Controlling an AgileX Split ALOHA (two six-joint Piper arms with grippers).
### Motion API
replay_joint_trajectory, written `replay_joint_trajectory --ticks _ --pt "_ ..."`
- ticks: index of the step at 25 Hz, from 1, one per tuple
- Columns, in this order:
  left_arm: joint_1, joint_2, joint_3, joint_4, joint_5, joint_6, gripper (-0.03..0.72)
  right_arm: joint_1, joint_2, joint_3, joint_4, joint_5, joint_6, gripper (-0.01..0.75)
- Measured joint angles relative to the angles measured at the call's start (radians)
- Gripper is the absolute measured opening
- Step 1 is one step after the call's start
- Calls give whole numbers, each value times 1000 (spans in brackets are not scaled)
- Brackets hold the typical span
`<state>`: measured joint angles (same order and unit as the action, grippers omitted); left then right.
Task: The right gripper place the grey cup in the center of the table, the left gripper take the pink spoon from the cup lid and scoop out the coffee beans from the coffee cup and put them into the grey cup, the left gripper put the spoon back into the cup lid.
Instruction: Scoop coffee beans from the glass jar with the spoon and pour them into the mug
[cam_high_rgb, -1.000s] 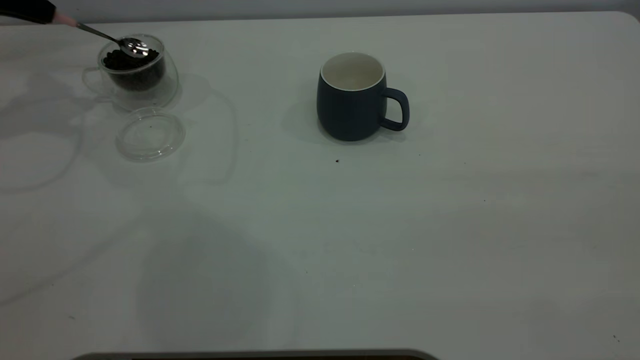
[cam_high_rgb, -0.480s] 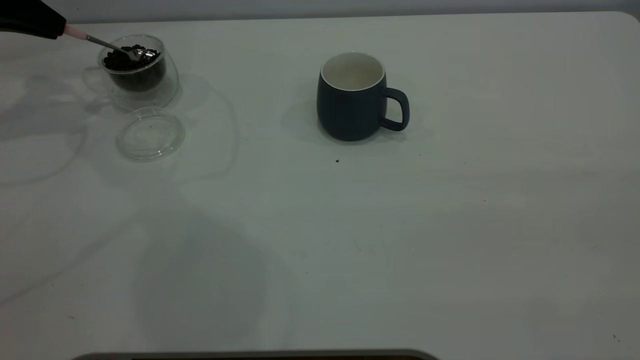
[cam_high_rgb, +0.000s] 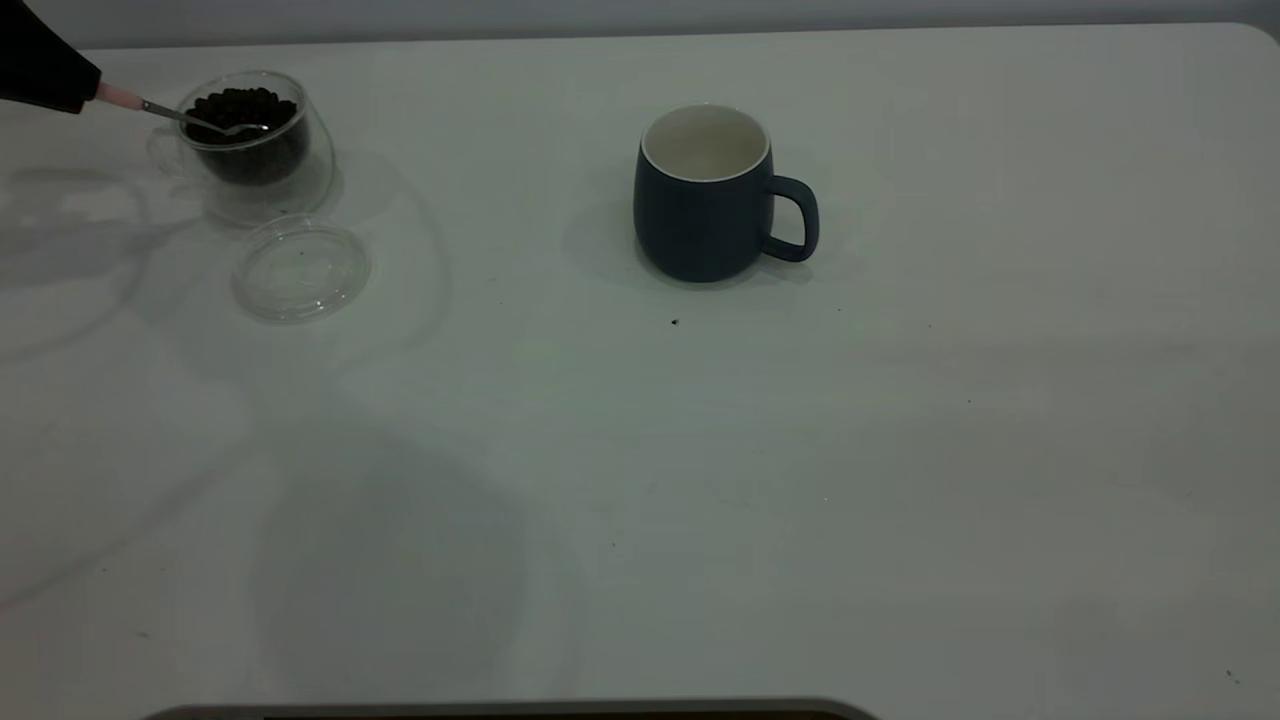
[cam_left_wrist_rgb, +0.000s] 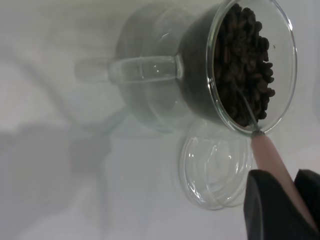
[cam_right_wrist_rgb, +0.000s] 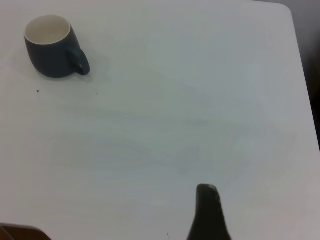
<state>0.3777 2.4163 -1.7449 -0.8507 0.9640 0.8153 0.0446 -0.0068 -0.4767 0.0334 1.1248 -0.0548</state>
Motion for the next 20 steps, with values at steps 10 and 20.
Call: replay_joint_trajectory --ticks 10,20 --pt "6 0 0 -26 39 -52 134 0 0 0 0 0 -1 590" --pt "82 27 0 -117 91 -45 134 0 0 0 0 0 0 590"
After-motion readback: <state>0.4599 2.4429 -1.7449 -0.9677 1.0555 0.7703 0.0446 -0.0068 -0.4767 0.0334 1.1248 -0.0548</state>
